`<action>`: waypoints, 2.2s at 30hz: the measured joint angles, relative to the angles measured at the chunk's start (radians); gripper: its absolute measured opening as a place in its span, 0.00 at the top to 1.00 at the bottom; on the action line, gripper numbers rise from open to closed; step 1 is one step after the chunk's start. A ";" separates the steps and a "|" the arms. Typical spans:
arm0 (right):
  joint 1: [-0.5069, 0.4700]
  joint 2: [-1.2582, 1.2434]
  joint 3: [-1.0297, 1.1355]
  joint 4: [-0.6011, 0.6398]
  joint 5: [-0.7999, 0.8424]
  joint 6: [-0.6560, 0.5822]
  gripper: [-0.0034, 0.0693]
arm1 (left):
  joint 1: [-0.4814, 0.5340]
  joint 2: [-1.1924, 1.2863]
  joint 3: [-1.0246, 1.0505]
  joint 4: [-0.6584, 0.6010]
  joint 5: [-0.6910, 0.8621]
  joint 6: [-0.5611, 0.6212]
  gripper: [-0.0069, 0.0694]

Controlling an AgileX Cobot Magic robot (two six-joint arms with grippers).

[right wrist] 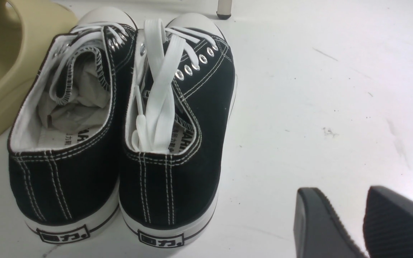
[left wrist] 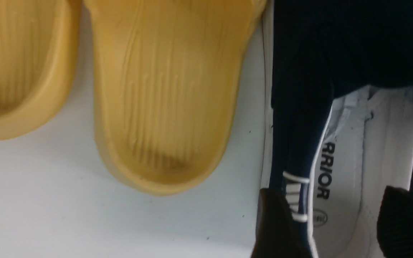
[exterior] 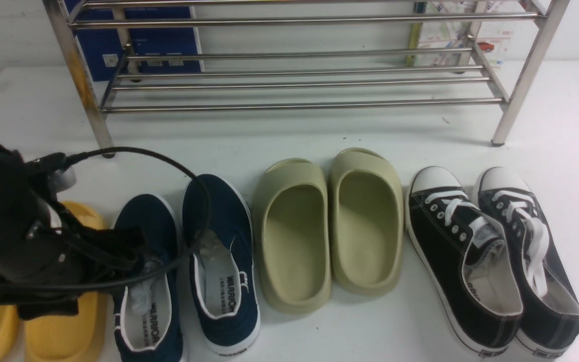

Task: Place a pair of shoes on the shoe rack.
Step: Use the left arm to grab the shoe closest to it, then use the left arm to put a shoe into the shoe rack

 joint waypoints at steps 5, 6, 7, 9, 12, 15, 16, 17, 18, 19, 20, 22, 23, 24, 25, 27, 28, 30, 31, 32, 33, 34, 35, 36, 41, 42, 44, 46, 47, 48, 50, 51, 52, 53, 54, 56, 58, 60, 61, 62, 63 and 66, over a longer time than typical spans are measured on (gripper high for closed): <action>0.000 0.000 0.000 0.000 0.000 0.000 0.63 | -0.002 0.153 0.000 -0.011 -0.086 -0.016 0.39; 0.000 0.000 0.000 0.000 0.000 0.000 0.63 | -0.002 0.177 0.000 -0.011 -0.091 -0.017 0.39; 0.000 0.000 0.000 0.000 0.000 0.000 0.63 | -0.002 0.211 0.000 -0.011 -0.097 -0.018 0.39; 0.000 0.000 0.000 0.000 0.000 0.000 0.63 | -0.002 0.241 -0.001 -0.010 -0.101 -0.018 0.39; 0.000 0.000 0.000 0.000 0.000 0.000 0.63 | -0.002 0.296 -0.002 0.011 -0.109 -0.018 0.45; 0.000 0.000 0.000 0.000 0.000 0.000 0.63 | -0.004 0.299 -0.006 0.024 -0.112 -0.018 0.59; 0.000 0.000 0.000 0.000 0.000 0.000 0.63 | -0.005 0.299 -0.006 0.030 -0.105 -0.018 0.66; 0.000 0.000 0.000 0.000 0.000 0.000 0.63 | -0.005 0.296 -0.006 0.037 -0.096 -0.018 0.78; 0.000 0.000 0.000 0.000 0.000 0.000 0.63 | -0.005 0.293 -0.006 0.039 -0.096 -0.018 0.80; 0.000 0.000 0.000 0.000 0.000 0.000 0.63 | -0.005 0.275 -0.006 0.042 -0.092 -0.018 0.90; 0.000 0.000 0.000 0.000 0.000 0.000 0.63 | -0.005 0.256 -0.005 0.039 -0.092 -0.018 0.90; 0.000 0.000 0.000 0.000 0.000 0.000 0.63 | -0.005 0.205 -0.005 0.039 -0.083 -0.009 0.90; 0.000 0.000 0.000 0.000 0.000 0.000 0.63 | -0.005 0.174 -0.008 0.038 -0.070 0.003 0.90; 0.000 0.000 0.000 0.000 0.000 0.000 0.63 | -0.005 0.148 -0.013 0.038 -0.059 0.019 0.90; 0.000 0.000 0.000 0.000 0.000 0.000 0.63 | -0.005 0.118 -0.026 0.038 -0.049 0.037 0.90; 0.000 0.000 0.000 0.000 0.000 0.000 0.63 | -0.005 0.078 -0.059 0.038 -0.034 0.070 0.90; 0.000 0.000 0.000 0.000 0.000 0.000 0.63 | -0.005 0.066 -0.076 0.038 -0.032 0.088 0.90; 0.000 0.000 0.000 0.000 0.000 0.000 0.63 | -0.005 0.059 -0.115 0.040 -0.040 0.113 0.90; 0.000 0.000 0.000 0.000 0.000 0.000 0.63 | -0.005 0.060 -0.123 0.042 -0.044 0.119 0.90; 0.000 0.000 0.000 0.000 0.000 0.000 0.63 | -0.005 0.074 -0.155 0.048 -0.061 0.136 0.90; 0.000 0.000 0.000 0.000 0.000 0.000 0.63 | 0.001 0.096 -0.181 0.049 -0.068 0.150 0.90; 0.000 0.000 0.000 0.000 0.000 0.000 0.63 | 0.011 0.120 -0.205 0.042 -0.072 0.166 0.90; 0.000 0.000 0.000 0.000 0.000 0.000 0.63 | 0.026 0.149 -0.230 0.031 -0.077 0.187 0.90; 0.000 0.000 0.000 0.000 0.000 0.000 0.63 | 0.045 0.174 -0.250 0.020 -0.082 0.205 0.90; 0.000 0.000 0.000 0.000 0.000 0.000 0.62 | 0.136 0.331 -0.379 -0.054 -0.100 0.327 0.90; 0.000 0.000 0.000 0.000 0.000 0.000 0.62 | 0.146 0.354 -0.402 -0.062 -0.103 0.342 0.90; 0.000 0.000 0.000 0.000 0.000 0.000 0.62 | 0.162 0.410 -0.467 -0.076 -0.109 0.379 0.90; 0.000 0.000 0.000 0.000 0.000 0.000 0.62 | 0.169 0.464 -0.530 -0.087 -0.109 0.396 0.90; 0.000 0.000 0.000 0.000 0.000 0.000 0.62 | 0.169 0.476 -0.544 -0.087 -0.107 0.396 0.90; 0.000 0.000 0.000 0.000 0.000 0.000 0.62 | 0.170 0.527 -0.603 -0.091 -0.102 0.405 0.90; 0.000 0.000 0.000 0.000 0.000 0.000 0.62 | 0.170 0.566 -0.648 -0.091 -0.095 0.408 0.90; 0.000 0.000 0.000 0.000 0.000 0.000 0.62 | 0.171 0.612 -0.701 -0.091 -0.079 0.411 0.90; 0.000 0.000 0.000 0.000 0.000 0.000 0.62 | 0.172 0.637 -0.730 -0.091 -0.066 0.413 0.90; 0.000 0.000 0.000 0.000 0.000 0.000 0.62 | 0.172 0.674 -0.766 -0.091 -0.054 0.413 0.90; 0.000 0.000 0.000 0.000 0.000 0.000 0.62 | 0.172 0.703 -0.808 -0.091 -0.043 0.415 0.90; 0.000 0.000 0.000 0.000 0.000 0.000 0.62 | 0.172 0.754 -0.881 -0.088 0.003 0.413 0.90; 0.000 0.000 0.000 0.000 0.000 0.000 0.62 | 0.172 0.772 -0.914 -0.088 0.029 0.406 0.90; 0.000 0.000 0.000 0.000 0.000 0.000 0.62 | 0.172 0.798 -0.961 -0.088 0.055 0.385 0.90; 0.000 0.000 0.000 0.000 0.000 0.000 0.62 | 0.172 0.805 -0.977 -0.087 0.056 0.378 0.90; 0.000 0.000 0.000 0.000 0.000 0.000 0.62 | 0.172 0.810 -0.991 -0.087 0.056 0.373 0.90; 0.000 0.000 0.000 0.000 0.000 0.000 0.62 | 0.172 0.811 -0.996 -0.087 0.056 0.372 0.90; 0.000 0.000 0.000 0.000 0.000 0.000 0.62 | 0.172 0.825 -1.037 -0.085 0.032 0.364 0.90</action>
